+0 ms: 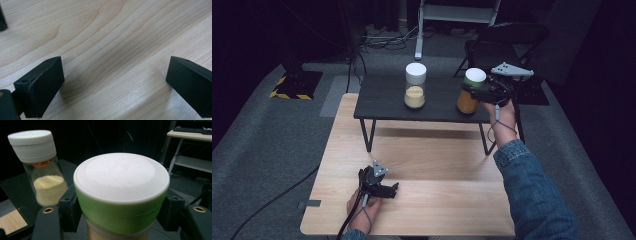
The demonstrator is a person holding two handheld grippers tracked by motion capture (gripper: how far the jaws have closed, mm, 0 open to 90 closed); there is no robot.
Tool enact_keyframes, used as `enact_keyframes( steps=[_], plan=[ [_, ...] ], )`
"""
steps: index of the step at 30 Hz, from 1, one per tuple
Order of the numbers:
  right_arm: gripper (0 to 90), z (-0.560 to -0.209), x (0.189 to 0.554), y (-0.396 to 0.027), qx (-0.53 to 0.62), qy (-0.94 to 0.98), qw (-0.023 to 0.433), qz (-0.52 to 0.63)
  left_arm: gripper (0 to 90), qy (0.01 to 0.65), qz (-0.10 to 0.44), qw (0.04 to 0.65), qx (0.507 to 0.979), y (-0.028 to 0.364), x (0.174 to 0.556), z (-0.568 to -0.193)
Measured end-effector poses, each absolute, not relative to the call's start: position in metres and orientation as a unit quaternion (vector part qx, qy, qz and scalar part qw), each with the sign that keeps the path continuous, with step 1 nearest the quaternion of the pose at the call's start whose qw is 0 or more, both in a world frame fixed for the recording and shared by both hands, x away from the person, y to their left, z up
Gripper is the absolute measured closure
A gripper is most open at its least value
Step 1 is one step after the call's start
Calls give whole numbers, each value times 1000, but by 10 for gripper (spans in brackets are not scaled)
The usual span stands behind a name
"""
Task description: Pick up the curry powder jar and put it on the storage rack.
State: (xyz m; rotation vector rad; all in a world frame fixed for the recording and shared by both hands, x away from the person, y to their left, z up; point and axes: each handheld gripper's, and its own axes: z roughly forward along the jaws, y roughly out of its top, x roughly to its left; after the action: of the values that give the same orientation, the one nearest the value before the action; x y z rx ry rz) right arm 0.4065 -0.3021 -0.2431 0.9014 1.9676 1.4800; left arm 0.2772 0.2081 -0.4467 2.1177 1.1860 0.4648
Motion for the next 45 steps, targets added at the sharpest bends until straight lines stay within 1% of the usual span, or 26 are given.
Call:
enact_keyframes(
  steps=[2, 5, 8, 11, 19, 27, 45],
  plan=[
    [322, -244, 406, -303, 337, 722, 255, 548, 16, 453, 178, 329, 809, 208, 277, -447],
    [210, -245, 406, -305, 336, 720, 254, 552, 16, 453, 178, 329, 809, 208, 277, -447],
    [127, -244, 404, -308, 340, 716, 250, 556, 16, 453, 178, 329, 809, 208, 277, -447],
    [98, -246, 400, -310, 338, 716, 250, 557, 16, 453, 177, 328, 810, 208, 277, -447],
    [70, -251, 383, -317, 331, 722, 260, 550, 16, 452, 178, 328, 810, 208, 277, -446],
    [70, -261, 367, -330, 329, 723, 255, 551, 16, 452, 177, 328, 810, 208, 278, -446],
    [70, -311, 330, -353, 344, 733, 254, 529, 16, 452, 177, 328, 810, 208, 278, -446]
  ],
)
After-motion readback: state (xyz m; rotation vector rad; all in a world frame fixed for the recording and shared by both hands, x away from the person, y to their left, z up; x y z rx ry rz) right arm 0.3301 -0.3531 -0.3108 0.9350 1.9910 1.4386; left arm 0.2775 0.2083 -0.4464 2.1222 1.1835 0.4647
